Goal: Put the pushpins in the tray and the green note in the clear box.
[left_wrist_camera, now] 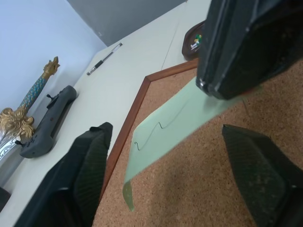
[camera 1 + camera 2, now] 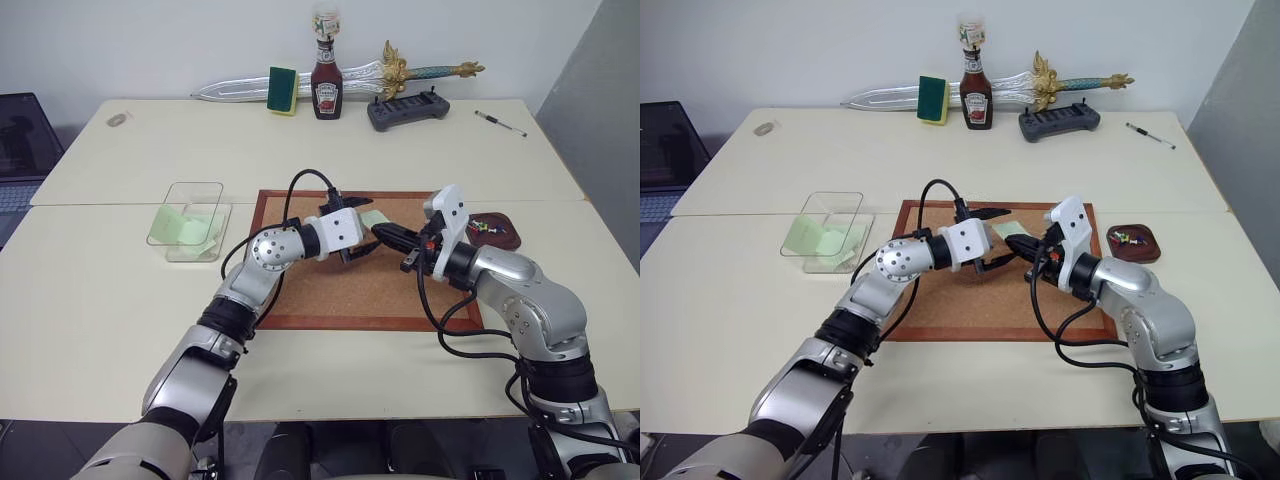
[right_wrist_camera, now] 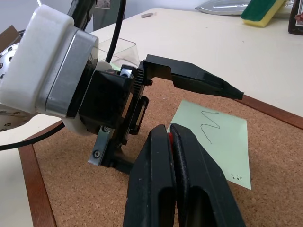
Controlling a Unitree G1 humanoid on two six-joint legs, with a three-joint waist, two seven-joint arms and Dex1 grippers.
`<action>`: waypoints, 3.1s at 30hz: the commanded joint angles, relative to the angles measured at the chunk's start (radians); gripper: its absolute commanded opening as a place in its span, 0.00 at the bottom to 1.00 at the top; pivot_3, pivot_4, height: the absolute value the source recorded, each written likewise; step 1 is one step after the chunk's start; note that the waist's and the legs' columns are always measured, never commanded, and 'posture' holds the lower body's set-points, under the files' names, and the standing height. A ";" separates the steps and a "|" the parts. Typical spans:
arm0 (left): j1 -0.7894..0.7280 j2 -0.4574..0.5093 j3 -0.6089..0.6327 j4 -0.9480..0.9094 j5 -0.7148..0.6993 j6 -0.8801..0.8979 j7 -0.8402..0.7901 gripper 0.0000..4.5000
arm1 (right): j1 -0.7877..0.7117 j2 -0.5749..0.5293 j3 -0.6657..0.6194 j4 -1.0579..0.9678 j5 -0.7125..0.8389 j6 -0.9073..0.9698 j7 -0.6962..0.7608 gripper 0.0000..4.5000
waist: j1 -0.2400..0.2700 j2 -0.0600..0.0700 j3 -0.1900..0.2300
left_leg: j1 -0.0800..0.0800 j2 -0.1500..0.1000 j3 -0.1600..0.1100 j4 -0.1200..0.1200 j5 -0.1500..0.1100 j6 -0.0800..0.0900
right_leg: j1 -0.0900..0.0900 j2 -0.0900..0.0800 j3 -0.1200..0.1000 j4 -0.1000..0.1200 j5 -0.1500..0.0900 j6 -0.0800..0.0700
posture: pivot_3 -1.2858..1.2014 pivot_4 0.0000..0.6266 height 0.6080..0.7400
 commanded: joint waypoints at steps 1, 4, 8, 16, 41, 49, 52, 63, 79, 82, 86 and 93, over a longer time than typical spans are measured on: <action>-0.015 -0.001 0.017 -0.016 -0.006 -0.034 -0.009 0.68 | -0.019 0.006 -0.030 -0.038 0.028 0.001 -0.014 0.00 | 0.000 0.000 0.000 | 0.000 0.000 0.000 0.000 0.000 0.000 | 0.000 0.000 0.000 0.000 0.000 0.000 | 0.52 0.24 1.00; -0.011 0.001 0.018 -0.018 -0.007 -0.042 -0.015 0.54 | -0.019 0.005 -0.034 -0.037 0.036 0.004 -0.022 0.00 | 0.000 0.000 0.000 | 0.000 0.000 0.000 0.000 0.000 0.000 | 0.000 0.000 0.000 0.000 0.000 0.000 | 0.52 0.24 1.00; -0.005 0.004 0.021 -0.023 -0.010 -0.049 -0.025 0.35 | -0.019 0.005 -0.038 -0.034 0.046 0.008 -0.033 0.00 | 0.000 0.000 0.000 | 0.000 0.000 0.000 0.000 0.000 0.000 | 0.000 0.000 0.000 0.000 0.000 0.000 | 0.52 0.24 1.00; 0.017 0.011 0.023 -0.034 -0.020 -0.059 -0.059 0.01 | -0.026 0.016 -0.051 -0.021 0.057 0.027 -0.053 0.00 | -0.002 0.000 0.000 | 0.000 0.000 0.000 0.000 0.000 0.000 | 0.000 0.000 0.000 0.000 0.000 0.000 | 0.52 0.24 1.00; 0.070 0.037 0.009 -0.078 0.032 -0.071 -0.074 0.01 | -0.138 0.128 -0.244 0.058 0.216 0.166 -0.251 0.00 | -0.022 0.001 0.000 | 0.000 0.000 -0.001 0.000 0.000 0.000 | 0.000 0.000 0.000 0.002 0.000 0.000 | 0.52 0.24 1.00; 0.095 0.034 0.049 -0.157 -0.030 0.042 -0.085 0.01 | -0.128 0.042 -0.236 0.105 0.113 0.067 -0.249 0.00 | -0.022 0.001 0.000 | 0.000 -0.001 -0.001 0.001 0.000 0.000 | 0.000 0.000 0.000 0.002 0.000 0.000 | 0.52 0.24 1.00; 0.117 0.039 0.070 -0.258 -0.064 0.155 -0.091 0.01 | -0.101 -0.045 -0.197 0.155 0.011 -0.017 -0.224 0.00 | -0.022 0.001 0.000 | 0.000 -0.001 -0.001 0.001 0.000 0.001 | 0.000 0.000 0.000 0.003 0.000 0.000 | 0.52 0.24 1.00; 0.218 0.019 0.075 -0.507 -0.110 0.401 -0.080 0.01 | -0.096 -0.200 -0.169 0.419 -0.255 -0.164 -0.287 0.00 | -0.023 0.001 -0.001 | 0.000 0.000 0.001 0.001 0.001 0.001 | 0.000 0.000 0.001 0.002 0.000 0.000 | 0.52 0.24 1.00; 0.205 0.002 0.079 -0.504 -0.107 0.413 -0.074 0.01 | -0.016 -0.215 -0.130 0.390 -0.302 -0.095 -0.220 0.00 | -0.022 0.001 -0.001 | 0.000 0.000 0.001 0.001 0.001 0.001 | 0.000 0.000 0.002 0.002 0.000 0.000 | 0.52 0.24 1.00; 0.204 0.001 0.081 -0.503 -0.106 0.412 -0.073 0.00 | -0.021 -0.207 -0.132 0.410 -0.306 -0.102 -0.223 0.12 | -0.022 0.001 -0.001 | 0.000 0.000 0.001 0.001 0.001 0.001 | 0.000 0.000 0.002 0.002 0.000 0.000 | 0.52 0.24 1.00; 0.205 0.003 0.085 -0.504 -0.106 0.413 -0.071 0.00 | -0.031 -0.194 -0.144 0.436 -0.310 -0.113 -0.232 0.33 | -0.022 0.001 -0.001 | 0.000 0.000 0.001 0.001 0.001 0.001 | 0.001 0.000 0.002 0.002 0.000 0.000 | 0.52 0.24 1.00; 0.207 0.004 0.089 -0.503 -0.106 0.413 -0.064 0.00 | -0.043 -0.177 -0.172 0.426 -0.296 -0.108 -0.237 0.65 | -0.022 0.001 -0.001 | 0.000 0.000 0.001 0.001 0.001 0.001 | 0.001 0.000 0.002 0.002 0.000 0.000 | 0.52 0.24 1.00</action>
